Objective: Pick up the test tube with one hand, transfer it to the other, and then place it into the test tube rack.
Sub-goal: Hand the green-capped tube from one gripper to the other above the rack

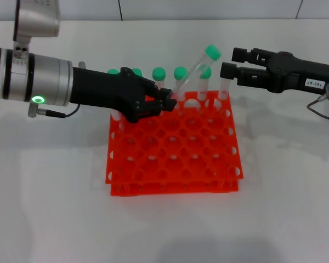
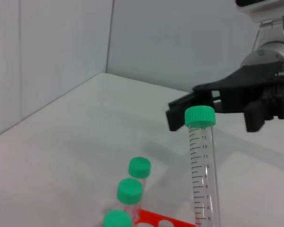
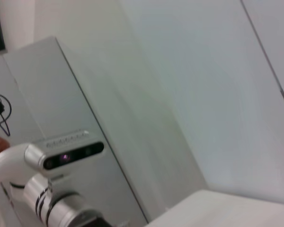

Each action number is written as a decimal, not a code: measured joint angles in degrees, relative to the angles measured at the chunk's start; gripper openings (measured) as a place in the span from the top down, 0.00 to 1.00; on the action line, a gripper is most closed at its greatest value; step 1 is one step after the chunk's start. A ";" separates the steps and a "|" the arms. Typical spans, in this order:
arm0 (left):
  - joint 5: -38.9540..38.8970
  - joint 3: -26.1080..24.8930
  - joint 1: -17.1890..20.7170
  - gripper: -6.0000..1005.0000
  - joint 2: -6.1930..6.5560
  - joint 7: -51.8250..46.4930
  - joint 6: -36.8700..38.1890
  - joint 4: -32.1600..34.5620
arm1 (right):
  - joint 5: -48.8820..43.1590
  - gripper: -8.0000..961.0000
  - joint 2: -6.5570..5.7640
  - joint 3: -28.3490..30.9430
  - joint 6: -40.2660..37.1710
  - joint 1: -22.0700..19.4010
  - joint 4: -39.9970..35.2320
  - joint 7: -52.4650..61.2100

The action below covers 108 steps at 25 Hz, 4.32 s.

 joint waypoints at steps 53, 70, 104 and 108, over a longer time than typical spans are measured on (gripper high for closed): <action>0.05 1.81 -1.65 0.80 -1.18 0.39 -3.18 0.00 | 13.08 0.46 0.72 -2.45 0.00 3.15 14.34 -10.62; 0.04 2.73 -1.74 0.80 -1.56 0.38 -3.69 0.00 | 17.40 0.75 0.73 -7.54 0.07 3.18 14.49 -10.65; 1.32 2.89 -3.31 0.80 -2.09 -0.75 -4.47 -0.08 | 18.25 0.31 0.73 -7.56 -0.56 3.72 14.48 -12.19; 1.36 2.92 -3.44 0.80 -2.09 -0.85 -4.48 -0.09 | 19.44 0.36 0.73 -8.81 -0.45 3.61 14.48 -12.91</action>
